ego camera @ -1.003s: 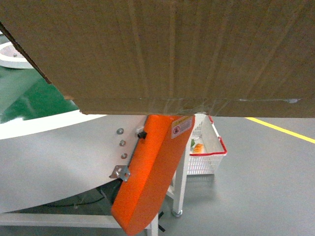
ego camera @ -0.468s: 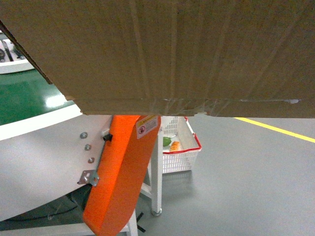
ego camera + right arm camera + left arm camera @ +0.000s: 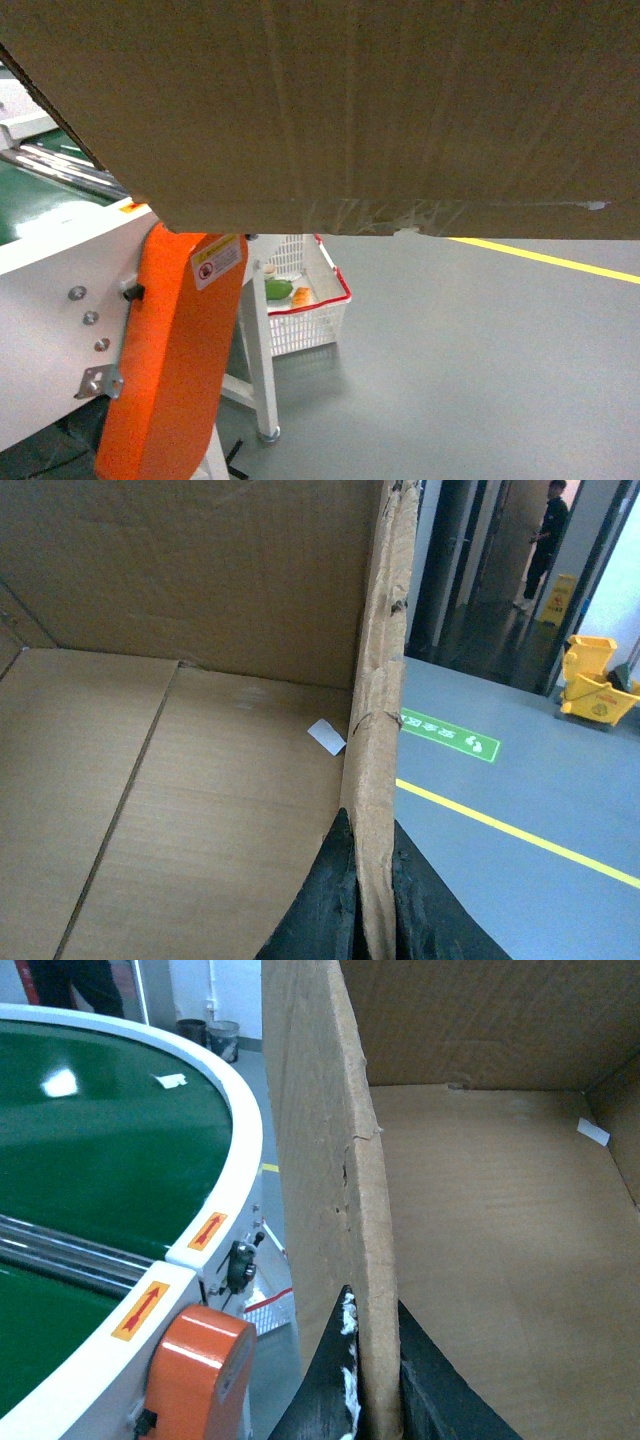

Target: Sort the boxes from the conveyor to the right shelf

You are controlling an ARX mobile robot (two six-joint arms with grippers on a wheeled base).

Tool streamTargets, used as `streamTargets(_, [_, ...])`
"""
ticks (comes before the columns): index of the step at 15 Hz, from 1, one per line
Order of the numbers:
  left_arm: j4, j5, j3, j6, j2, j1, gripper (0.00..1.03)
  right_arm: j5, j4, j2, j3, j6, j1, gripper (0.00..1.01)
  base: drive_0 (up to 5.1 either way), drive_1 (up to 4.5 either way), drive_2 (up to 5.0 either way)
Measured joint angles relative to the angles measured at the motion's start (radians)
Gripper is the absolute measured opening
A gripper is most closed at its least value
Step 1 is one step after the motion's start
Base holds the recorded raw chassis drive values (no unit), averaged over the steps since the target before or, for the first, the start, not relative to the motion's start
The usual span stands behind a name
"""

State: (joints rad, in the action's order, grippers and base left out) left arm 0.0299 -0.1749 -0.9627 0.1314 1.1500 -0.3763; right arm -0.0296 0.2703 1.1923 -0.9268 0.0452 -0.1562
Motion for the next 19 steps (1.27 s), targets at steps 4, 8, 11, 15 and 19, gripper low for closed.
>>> streamTargets(4, [0.000, 0.000, 0.000, 0.000, 0.000, 0.000, 0.02, 0.000, 0.000, 0.000, 0.000, 0.000, 0.000, 0.03, -1.7, -1.66, -1.7])
streamTargets(8, [0.000, 0.000, 0.000, 0.000, 0.000, 0.000, 0.02, 0.000, -0.001, 0.000, 0.000, 0.000, 0.000, 0.03, -1.6, -1.58, -1.6])
streamTargets(11, [0.000, 0.000, 0.000, 0.000, 0.000, 0.000, 0.02, 0.000, 0.000, 0.000, 0.000, 0.000, 0.000, 0.03, -1.6, -1.58, -1.6])
streamTargets(15, [0.000, 0.000, 0.000, 0.000, 0.000, 0.000, 0.02, 0.000, -0.001, 0.000, 0.000, 0.000, 0.000, 0.03, -1.6, -1.58, -1.6])
streamTargets(19, [0.000, 0.000, 0.000, 0.000, 0.000, 0.000, 0.02, 0.000, -0.001, 0.000, 0.000, 0.000, 0.000, 0.03, -1.6, -1.58, -1.6])
